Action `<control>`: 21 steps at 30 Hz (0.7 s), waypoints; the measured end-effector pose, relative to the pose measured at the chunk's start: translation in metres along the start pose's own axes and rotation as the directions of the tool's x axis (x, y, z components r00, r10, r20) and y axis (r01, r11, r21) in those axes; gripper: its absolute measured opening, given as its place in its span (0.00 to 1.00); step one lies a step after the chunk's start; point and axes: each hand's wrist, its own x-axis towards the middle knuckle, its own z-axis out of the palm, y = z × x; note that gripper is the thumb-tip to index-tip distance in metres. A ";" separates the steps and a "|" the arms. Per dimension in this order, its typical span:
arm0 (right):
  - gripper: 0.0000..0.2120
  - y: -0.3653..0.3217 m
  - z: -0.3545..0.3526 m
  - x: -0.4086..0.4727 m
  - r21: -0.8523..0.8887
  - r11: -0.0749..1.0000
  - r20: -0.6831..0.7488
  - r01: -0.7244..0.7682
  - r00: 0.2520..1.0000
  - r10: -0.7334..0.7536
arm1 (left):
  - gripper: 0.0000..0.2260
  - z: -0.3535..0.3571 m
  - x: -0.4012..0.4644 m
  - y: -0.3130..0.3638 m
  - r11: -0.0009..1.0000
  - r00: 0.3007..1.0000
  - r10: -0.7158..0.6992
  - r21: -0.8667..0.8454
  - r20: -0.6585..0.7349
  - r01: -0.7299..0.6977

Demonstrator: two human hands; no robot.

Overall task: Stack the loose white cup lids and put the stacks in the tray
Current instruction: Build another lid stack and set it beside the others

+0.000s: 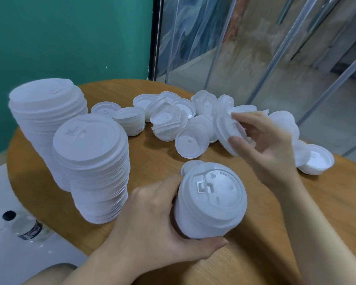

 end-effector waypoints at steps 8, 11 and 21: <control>0.28 -0.073 -0.025 -0.003 0.082 0.994 0.367 0.075 0.925 -0.100 | 0.33 0.000 0.000 0.003 0.999 0.999 -0.049 -0.012 -0.008 0.049; 0.27 -0.084 -0.027 -0.009 0.063 0.993 0.510 0.101 0.852 -0.119 | 0.30 0.000 -0.001 0.003 0.999 0.999 -0.042 -0.012 0.004 0.042; 0.34 -0.073 -0.018 -0.011 -0.032 0.991 0.641 0.132 0.763 -0.082 | 0.33 0.002 -0.003 -0.002 0.995 0.998 -0.033 -0.090 0.051 0.037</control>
